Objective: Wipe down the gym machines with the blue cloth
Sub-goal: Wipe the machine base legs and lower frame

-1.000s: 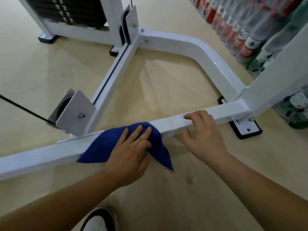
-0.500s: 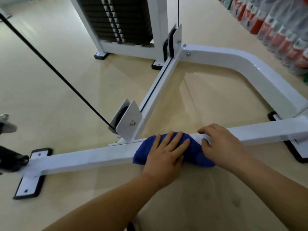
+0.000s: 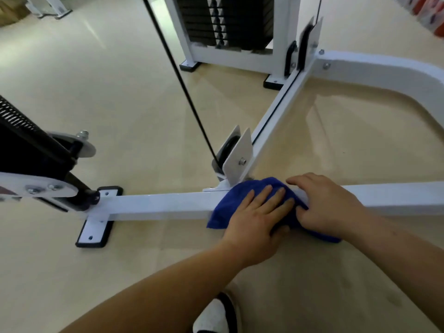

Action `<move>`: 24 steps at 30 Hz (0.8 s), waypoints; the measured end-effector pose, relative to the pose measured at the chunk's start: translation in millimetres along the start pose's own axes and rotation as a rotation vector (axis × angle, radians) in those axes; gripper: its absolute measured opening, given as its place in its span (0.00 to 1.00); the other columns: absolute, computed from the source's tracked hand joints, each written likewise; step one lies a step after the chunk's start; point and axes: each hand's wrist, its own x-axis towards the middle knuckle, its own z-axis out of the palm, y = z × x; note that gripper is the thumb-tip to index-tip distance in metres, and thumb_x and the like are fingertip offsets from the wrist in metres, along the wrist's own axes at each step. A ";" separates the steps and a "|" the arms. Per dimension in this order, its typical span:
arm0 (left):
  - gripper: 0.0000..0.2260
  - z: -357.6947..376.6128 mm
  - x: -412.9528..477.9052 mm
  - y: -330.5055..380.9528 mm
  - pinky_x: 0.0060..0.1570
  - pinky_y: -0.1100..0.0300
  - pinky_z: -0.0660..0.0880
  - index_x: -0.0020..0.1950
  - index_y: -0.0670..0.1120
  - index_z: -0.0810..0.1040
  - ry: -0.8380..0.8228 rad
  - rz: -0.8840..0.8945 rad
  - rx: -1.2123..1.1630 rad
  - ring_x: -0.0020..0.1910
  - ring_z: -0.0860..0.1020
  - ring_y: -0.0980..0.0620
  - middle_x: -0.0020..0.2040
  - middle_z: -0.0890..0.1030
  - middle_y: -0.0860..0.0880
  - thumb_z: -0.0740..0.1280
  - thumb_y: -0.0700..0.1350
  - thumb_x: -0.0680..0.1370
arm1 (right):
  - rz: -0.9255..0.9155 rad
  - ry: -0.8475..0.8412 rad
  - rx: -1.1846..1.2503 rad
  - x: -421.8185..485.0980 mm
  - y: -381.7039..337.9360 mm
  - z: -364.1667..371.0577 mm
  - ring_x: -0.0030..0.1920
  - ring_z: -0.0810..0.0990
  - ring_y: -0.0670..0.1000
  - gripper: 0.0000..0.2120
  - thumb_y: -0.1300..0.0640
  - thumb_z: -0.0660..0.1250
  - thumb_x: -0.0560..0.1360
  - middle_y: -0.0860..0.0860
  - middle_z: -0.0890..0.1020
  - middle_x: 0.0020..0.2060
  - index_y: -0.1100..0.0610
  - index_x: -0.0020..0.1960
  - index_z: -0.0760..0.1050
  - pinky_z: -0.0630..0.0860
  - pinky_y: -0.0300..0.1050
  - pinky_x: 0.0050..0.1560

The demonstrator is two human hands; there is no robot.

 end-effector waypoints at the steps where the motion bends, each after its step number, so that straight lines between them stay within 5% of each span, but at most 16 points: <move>1: 0.26 1.1 -13.9 -10.0 0.78 0.52 0.34 0.82 0.62 0.52 0.014 -0.039 -0.002 0.82 0.42 0.55 0.83 0.50 0.58 0.54 0.59 0.84 | 0.001 -0.042 -0.026 2.2 -4.4 1.1 0.69 0.71 0.50 0.31 0.50 0.68 0.74 0.45 0.74 0.69 0.45 0.76 0.67 0.75 0.50 0.64; 5: 0.26 2.7 -73.4 -57.7 0.80 0.52 0.35 0.82 0.64 0.47 0.035 -0.267 -0.008 0.81 0.39 0.59 0.81 0.44 0.63 0.50 0.61 0.84 | -0.010 -0.135 -0.115 11.4 -26.7 13.8 0.66 0.72 0.51 0.34 0.42 0.72 0.72 0.45 0.74 0.67 0.45 0.75 0.66 0.73 0.49 0.63; 9: 0.27 -6.8 -89.4 -76.9 0.81 0.46 0.43 0.82 0.62 0.46 0.029 -0.463 -0.003 0.82 0.39 0.57 0.82 0.43 0.61 0.47 0.63 0.84 | -0.016 -0.045 -0.214 18.5 -40.0 26.8 0.61 0.75 0.52 0.28 0.39 0.67 0.76 0.47 0.76 0.61 0.44 0.74 0.68 0.72 0.48 0.57; 13: 0.32 -24.2 -52.7 -34.7 0.80 0.44 0.39 0.83 0.60 0.46 -0.093 -0.370 -0.063 0.82 0.39 0.50 0.84 0.44 0.56 0.53 0.66 0.82 | 0.016 -0.013 -0.267 21.5 -42.3 29.0 0.59 0.75 0.53 0.24 0.39 0.67 0.77 0.48 0.75 0.58 0.45 0.70 0.71 0.67 0.47 0.48; 20: 0.36 -64.9 -38.7 -30.7 0.81 0.43 0.45 0.84 0.57 0.45 -0.426 -0.336 -0.085 0.83 0.41 0.48 0.84 0.42 0.55 0.62 0.61 0.82 | 0.067 -0.069 -0.226 24.7 -47.2 22.0 0.61 0.75 0.56 0.25 0.38 0.70 0.76 0.50 0.75 0.59 0.43 0.70 0.70 0.67 0.49 0.46; 24: 0.34 -64.4 -45.2 -22.1 0.81 0.41 0.46 0.83 0.59 0.46 -0.432 -0.344 -0.090 0.83 0.41 0.48 0.84 0.43 0.55 0.60 0.61 0.83 | 0.035 -0.035 -0.285 17.2 -48.1 25.9 0.60 0.75 0.56 0.23 0.40 0.67 0.79 0.50 0.75 0.59 0.45 0.71 0.70 0.66 0.49 0.48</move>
